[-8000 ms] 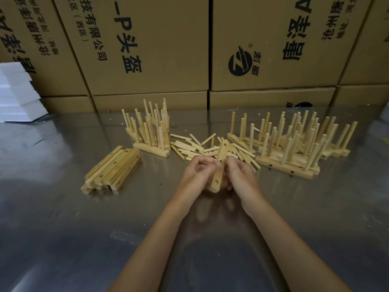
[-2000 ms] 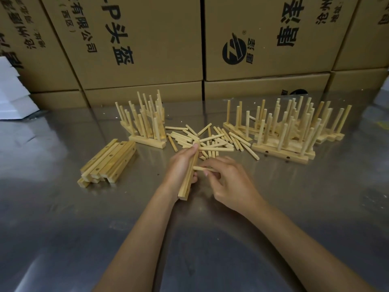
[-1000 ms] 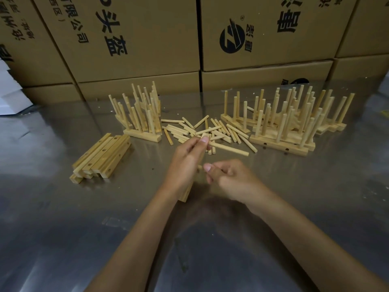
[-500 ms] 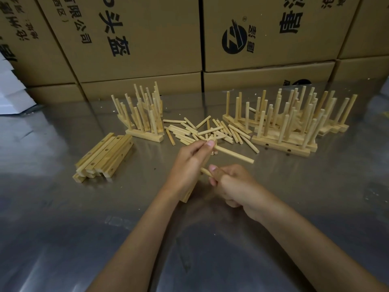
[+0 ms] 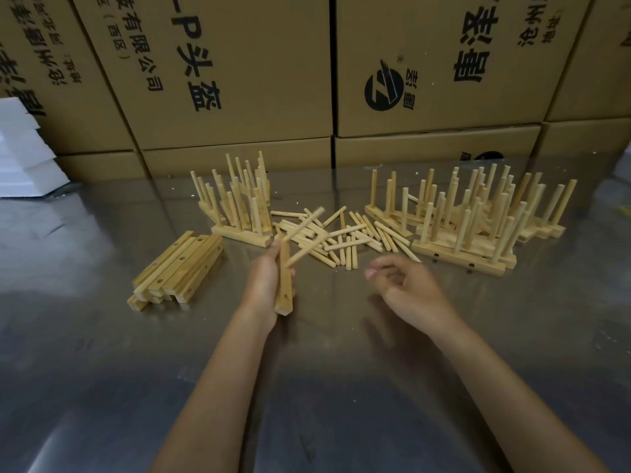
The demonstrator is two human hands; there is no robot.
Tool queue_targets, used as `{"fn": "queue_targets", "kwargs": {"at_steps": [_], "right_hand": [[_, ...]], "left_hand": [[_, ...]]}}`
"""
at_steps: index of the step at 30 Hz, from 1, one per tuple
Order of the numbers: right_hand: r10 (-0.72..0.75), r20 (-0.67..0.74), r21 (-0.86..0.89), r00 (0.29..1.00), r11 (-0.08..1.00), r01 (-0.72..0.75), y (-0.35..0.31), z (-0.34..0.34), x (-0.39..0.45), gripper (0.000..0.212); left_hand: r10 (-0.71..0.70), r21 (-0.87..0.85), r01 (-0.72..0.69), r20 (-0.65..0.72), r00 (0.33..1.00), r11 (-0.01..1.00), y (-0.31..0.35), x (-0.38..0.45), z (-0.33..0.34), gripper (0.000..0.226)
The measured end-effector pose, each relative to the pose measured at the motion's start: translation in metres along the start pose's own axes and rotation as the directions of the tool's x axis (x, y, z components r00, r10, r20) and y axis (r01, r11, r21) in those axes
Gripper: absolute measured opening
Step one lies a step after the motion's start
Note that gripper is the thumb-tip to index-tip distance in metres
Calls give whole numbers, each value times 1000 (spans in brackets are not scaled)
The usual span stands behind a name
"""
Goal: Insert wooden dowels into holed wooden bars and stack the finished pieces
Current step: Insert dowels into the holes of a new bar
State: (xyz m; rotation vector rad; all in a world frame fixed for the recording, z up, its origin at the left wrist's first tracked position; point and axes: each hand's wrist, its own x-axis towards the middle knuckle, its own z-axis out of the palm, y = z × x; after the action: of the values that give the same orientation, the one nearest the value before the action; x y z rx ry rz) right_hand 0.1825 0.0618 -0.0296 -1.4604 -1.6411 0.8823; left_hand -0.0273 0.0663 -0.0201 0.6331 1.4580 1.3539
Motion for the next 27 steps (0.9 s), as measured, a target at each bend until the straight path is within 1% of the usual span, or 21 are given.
{"fn": "queue_targets", "kwargs": {"at_steps": [1,2,4,5,7,9,11,15,18,19,22,25,27], "right_hand": [[-14,-65,-93,998,996,8,5,6,7,21],[-40,-95,-184,995,983,22,7,12,14,22],[-123,-92,-358,988,930,83,5,24,32,22],[-136,-89,-402,987,911,90,3,29,41,25],[-104,-102,-400,989,915,56,0,36,56,34],[-96,-124,-403,988,914,39,1,40,64,37],[-117,-138,-416,983,908,49,4,41,64,35],[-159,-185,-424,970,903,67,12,41,54,17],[-126,-198,-456,972,890,22,15,35,44,17],[-117,-193,-464,974,886,15,14,31,41,17],[-98,-182,-493,978,870,-4,6,20,31,7],[37,-102,-548,994,832,-87,1,0,17,4],[84,-33,-590,996,803,-87,1,-11,9,5]], "left_hand": [[-34,-79,36,23,999,996,1,3,-3,35],[-45,-149,52,54,998,987,2,4,-4,35],[-31,-250,57,106,994,967,3,5,-6,33],[-21,-276,54,119,993,960,3,5,-7,33],[-5,-294,47,142,990,955,2,6,-9,34],[4,-304,46,162,987,952,2,7,-11,37],[6,-312,49,171,985,949,2,8,-12,37],[-2,-289,52,170,985,956,1,9,-12,35],[-8,-232,54,193,981,971,1,9,-11,28],[-11,-217,56,205,979,974,1,8,-11,26],[-27,-207,74,220,975,975,1,6,-11,21],[-32,-239,90,238,971,967,1,4,-10,19],[-28,-240,90,252,967,967,0,2,-7,16]]}}
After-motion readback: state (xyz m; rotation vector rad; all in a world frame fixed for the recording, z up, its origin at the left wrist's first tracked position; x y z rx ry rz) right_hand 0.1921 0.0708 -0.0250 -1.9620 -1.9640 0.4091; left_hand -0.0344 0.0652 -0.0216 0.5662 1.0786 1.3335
